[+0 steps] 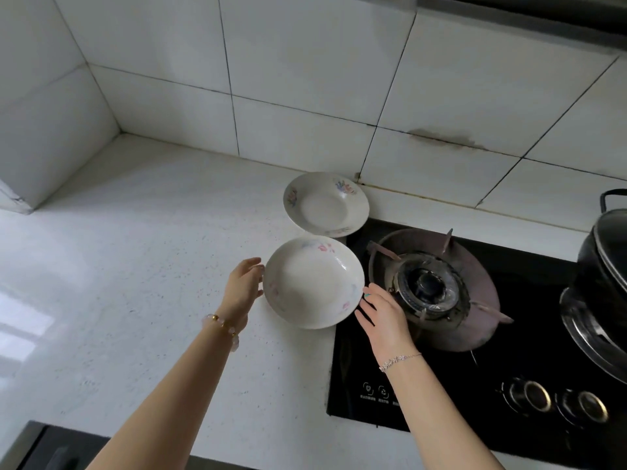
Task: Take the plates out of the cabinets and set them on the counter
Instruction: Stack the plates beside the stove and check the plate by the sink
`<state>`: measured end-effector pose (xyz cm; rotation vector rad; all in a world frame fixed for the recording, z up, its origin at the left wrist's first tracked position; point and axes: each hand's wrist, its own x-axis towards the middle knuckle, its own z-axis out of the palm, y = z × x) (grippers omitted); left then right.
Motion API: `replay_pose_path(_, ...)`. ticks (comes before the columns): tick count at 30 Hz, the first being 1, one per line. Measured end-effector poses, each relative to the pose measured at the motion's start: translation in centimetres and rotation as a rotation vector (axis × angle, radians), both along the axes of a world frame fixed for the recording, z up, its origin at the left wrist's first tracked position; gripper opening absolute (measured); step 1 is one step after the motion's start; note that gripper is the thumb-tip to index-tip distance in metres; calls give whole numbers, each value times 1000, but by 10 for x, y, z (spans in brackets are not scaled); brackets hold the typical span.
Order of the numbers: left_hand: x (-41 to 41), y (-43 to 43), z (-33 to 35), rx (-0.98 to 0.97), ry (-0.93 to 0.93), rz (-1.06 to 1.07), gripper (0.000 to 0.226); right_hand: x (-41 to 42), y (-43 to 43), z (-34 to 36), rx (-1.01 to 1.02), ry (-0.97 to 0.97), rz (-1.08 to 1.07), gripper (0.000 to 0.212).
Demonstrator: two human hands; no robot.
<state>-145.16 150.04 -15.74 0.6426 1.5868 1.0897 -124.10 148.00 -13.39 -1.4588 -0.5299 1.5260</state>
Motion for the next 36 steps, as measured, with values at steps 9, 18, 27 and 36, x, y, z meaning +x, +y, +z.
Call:
replay_pose_path(9,1,3,-16,-25,112,-123,49,-13,-9,7,3,-70,9,35)
replay_pose_path(18,-10,8,-13,-50,6,-84,48,-15,-4,0,-31,-19,17,27)
replay_pose_path(27,-23,7,-9,-41,-24,-118,52,-21,0,-9,-86,7,15,36)
replay_pose_path(36,-22,5,-9,-56,-48,-163,40,-19,-4,5,-63,-12,37,23)
